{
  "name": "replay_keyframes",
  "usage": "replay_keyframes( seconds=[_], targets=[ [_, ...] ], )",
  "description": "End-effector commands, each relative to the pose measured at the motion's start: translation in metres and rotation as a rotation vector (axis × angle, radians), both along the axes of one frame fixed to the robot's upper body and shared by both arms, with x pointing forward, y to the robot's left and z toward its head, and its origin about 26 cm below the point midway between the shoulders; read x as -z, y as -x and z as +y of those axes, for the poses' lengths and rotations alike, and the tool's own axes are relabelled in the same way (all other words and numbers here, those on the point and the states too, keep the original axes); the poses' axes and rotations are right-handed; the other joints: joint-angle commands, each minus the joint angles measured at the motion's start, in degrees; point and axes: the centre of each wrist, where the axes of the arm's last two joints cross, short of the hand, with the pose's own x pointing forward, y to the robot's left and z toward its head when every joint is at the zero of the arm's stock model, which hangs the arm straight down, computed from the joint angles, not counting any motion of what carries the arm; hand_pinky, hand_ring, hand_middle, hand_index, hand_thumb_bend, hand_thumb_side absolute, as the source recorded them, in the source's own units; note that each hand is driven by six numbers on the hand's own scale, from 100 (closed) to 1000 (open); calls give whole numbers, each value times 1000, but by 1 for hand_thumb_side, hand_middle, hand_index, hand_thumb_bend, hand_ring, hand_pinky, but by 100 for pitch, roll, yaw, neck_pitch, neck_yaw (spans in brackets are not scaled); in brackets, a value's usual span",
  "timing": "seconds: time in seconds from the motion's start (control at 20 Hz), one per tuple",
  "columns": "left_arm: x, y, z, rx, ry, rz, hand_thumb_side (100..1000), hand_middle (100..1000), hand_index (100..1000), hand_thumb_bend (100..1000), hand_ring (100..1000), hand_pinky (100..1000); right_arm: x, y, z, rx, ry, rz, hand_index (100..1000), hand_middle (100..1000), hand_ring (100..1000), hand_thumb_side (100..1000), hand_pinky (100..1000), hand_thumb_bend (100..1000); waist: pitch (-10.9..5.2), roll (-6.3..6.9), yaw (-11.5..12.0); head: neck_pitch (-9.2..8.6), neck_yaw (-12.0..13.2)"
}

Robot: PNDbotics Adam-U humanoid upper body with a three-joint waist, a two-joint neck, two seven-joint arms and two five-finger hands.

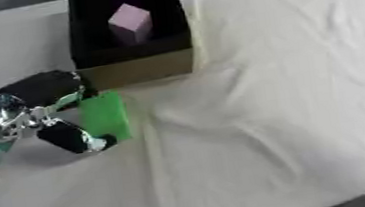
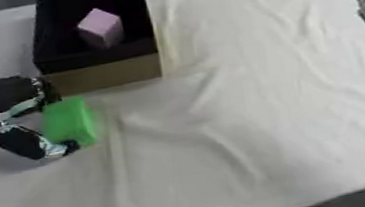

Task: Pick up objects on the table and place them in the box.

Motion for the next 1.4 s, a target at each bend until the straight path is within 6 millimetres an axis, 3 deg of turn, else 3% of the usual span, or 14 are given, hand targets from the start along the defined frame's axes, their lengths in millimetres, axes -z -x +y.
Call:
replay_keyframes(
  seconds=[0.05,0.55,0.85,1.05,1.4],
  targets=[
    [-23,8,1,7,14,-79,592,504,549,426,571,614,-10,6,-2,8,11,-32,876,722,793,979,848,108,-128,-9,6,-39,7],
    [-62,39,-3,62,75,-188,597,460,504,353,516,600,-12,6,-3,4,8,-43,875,722,795,977,849,100,-157,-17,21,-62,8],
    [-104,55,-8,111,155,-293,610,456,496,306,510,606,-14,6,-3,2,9,-52,875,724,796,971,850,100,-160,-26,22,-64,32],
    [-121,48,-14,105,195,-326,612,457,497,297,511,608,-15,6,-2,-7,14,-50,874,724,797,971,850,100,-165,-17,-11,-77,81],
    [-130,18,-24,58,248,-361,599,453,492,257,505,604,-16,6,1,-18,14,-49,874,724,796,972,851,100,-136,-21,-112,-105,163]
  ],
)
